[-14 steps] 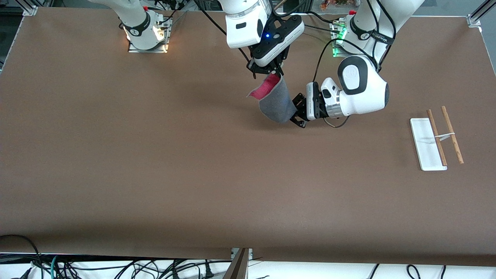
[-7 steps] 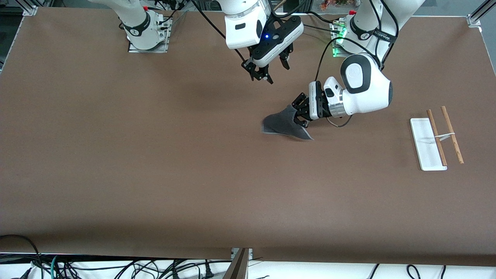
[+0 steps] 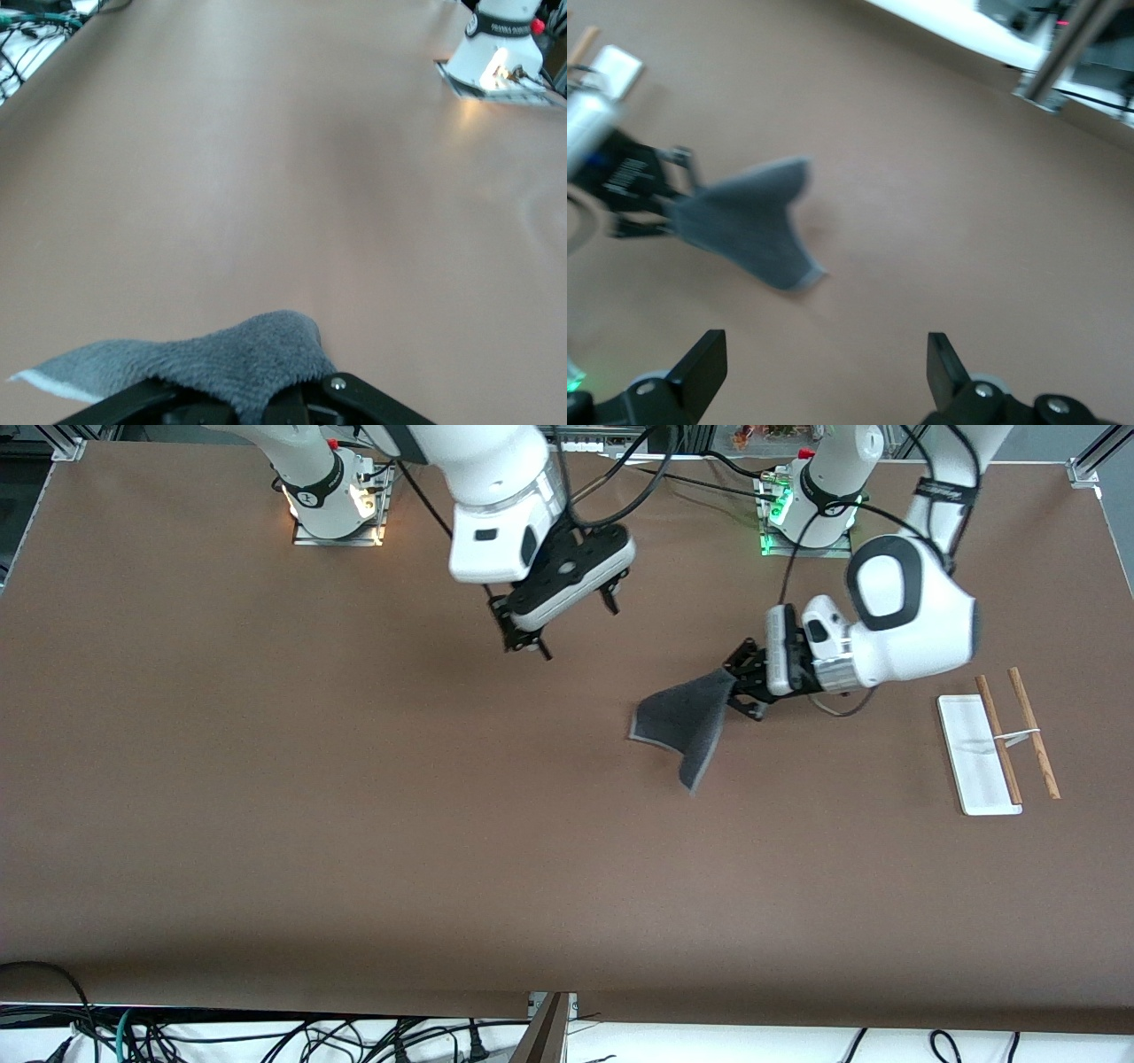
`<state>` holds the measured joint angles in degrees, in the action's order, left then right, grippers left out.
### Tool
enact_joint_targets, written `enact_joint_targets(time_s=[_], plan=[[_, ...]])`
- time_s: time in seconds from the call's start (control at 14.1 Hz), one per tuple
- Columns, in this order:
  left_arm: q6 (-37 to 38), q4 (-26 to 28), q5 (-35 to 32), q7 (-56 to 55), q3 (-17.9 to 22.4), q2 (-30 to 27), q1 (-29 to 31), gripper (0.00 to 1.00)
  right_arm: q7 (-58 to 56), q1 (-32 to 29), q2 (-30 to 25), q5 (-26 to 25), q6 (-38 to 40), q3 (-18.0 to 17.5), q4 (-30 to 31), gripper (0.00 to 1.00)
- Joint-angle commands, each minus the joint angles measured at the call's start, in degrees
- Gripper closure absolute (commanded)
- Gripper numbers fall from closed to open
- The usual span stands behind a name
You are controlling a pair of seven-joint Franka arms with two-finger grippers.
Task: Pass towel and hang on rack
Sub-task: 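Carry the towel with the left gripper while the right gripper retracts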
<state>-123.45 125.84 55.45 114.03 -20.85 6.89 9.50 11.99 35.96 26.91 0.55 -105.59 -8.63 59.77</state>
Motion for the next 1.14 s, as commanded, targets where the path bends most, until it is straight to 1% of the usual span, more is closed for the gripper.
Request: enact_joint_targets(time_s=[0.0,0.14,0.28,0.35,0.5,0.64,0.71,0.78,0.92,1.06], plan=[[6.7,1.8,-7.1,-1.3,-0.5,-5.2,7.4,1.0,-1.1,-1.3,-1.1,0.5,4.2,3.6,-0.3,0.0],[10.8,1.5,-11.6,-1.4,-0.2,-7.0,11.3,1.0,-1.0,-4.4,-1.1,0.5,7.3,4.3,-0.3,0.0],[13.9,0.9,-16.7,-3.0,-0.1,-8.3,15.5,1.0,-0.8,-7.3,-1.2,0.2,8.1,5.2,-0.2,0.0],[15.6,0.6,-19.0,-4.2,0.5,-8.6,17.4,1.0,-1.2,-7.8,-1.3,0.3,9.1,7.6,-0.2,0.0],[18.4,-1.5,-24.8,-5.0,3.1,-8.6,19.6,1.0,-1.3,-8.5,-1.3,0.2,13.2,11.4,-0.3,0.0],[18.8,-3.0,-29.8,-5.0,6.4,-8.6,19.9,1.0,-1.3,-8.8,-1.3,0.3,14.3,15.2,-0.3,0.0],[19.2,-3.5,-30.9,-5.0,7.7,-8.3,19.9,1.0,-1.1,-9.5,-1.4,0.2,14.6,16.6,-0.2,0.0],[19.4,-3.8,-31.7,-5.0,8.9,-8.2,20.1,1.0,-1.3,-10.4,-3.1,-0.4,15.1,17.5,-0.1,0.0],[19.3,-5.5,-34.0,-5.3,10.6,-7.4,20.1,1.0,-1.3,-15.5,-5.5,-0.6,15.3,17.3,1.2,0.0],[19.1,-8.3,-36.5,-5.4,10.9,-5.3,20.1,1.0,-1.4,-20.8,-9.2,-0.2,18.6,16.8,5.2,0.0]])
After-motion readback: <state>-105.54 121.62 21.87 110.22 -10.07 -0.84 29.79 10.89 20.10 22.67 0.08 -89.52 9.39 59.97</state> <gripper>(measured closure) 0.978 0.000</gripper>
